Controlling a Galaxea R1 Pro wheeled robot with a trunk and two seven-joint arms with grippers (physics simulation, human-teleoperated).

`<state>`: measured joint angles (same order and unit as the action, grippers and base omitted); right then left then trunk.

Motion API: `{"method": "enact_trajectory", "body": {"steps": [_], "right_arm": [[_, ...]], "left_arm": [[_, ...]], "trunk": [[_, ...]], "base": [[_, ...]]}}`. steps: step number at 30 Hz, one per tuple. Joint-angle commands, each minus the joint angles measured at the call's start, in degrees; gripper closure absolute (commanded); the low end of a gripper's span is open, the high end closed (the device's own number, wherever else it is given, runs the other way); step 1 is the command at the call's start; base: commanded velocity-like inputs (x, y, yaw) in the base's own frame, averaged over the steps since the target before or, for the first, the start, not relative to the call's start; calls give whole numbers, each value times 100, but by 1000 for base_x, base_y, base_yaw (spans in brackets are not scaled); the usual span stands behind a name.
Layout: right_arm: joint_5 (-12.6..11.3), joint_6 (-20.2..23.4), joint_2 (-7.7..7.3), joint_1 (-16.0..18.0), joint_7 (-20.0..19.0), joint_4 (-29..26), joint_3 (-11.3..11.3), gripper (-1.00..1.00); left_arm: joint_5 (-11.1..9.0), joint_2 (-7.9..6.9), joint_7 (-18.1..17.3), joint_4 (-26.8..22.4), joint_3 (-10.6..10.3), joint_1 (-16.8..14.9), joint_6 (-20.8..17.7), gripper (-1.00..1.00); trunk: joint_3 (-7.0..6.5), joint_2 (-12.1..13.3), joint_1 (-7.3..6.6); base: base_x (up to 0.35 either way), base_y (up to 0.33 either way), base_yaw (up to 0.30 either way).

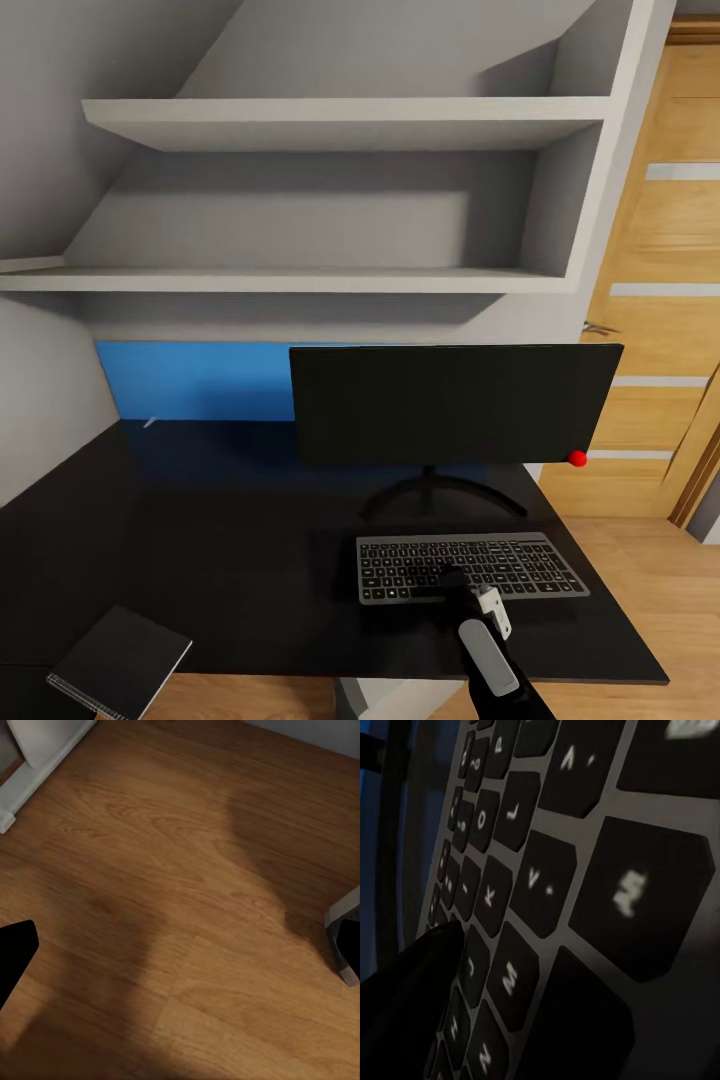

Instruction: In the bedroom, organize the workspace by keeping the computer under the desk, ensuring the monitor is on the desk, placing the keyboard on the desk next to the monitor, placing the mouse on the desk next to the keyboard, moving the folder from the swivel chair onto the desk next to the mouse, stacking the notebook on top of the folder with the pen on top of the notebook, and positioning the swivel chair next to the desk.

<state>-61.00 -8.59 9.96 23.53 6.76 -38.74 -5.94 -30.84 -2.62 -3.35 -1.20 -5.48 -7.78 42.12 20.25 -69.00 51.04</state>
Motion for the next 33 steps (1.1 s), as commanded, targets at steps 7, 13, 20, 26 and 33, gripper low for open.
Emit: {"method": "enact_trajectory", "body": {"steps": [7, 13, 20, 26, 33], "right_arm": [[-57, -20, 3, 3, 9, -10, -3, 100], [-59, -20, 3, 3, 9, -10, -3, 100], [-59, -20, 3, 3, 9, -10, -3, 100], [-61, -20, 3, 3, 9, -10, -3, 100], [-59, -20, 3, 3, 9, -10, -3, 100]], "left_arm": [[-62, -1, -41, 6, -41, -4, 27, -100], [-62, -1, -41, 6, -41, -4, 23, -100], [-62, -9, -44, 6, -41, -4, 11, -100], [-62, -10, -51, 6, -45, -4, 8, -100], [-62, -10, -52, 6, -44, -4, 7, -100]], "trunk": [[61, -124, 66], [79, -165, 88], [79, -165, 88], [79, -165, 88], [79, -165, 88]], "base": [[0, 0, 0], [0, 0, 0], [1, 0, 0], [142, 0, 0], [35, 0, 0]]}}
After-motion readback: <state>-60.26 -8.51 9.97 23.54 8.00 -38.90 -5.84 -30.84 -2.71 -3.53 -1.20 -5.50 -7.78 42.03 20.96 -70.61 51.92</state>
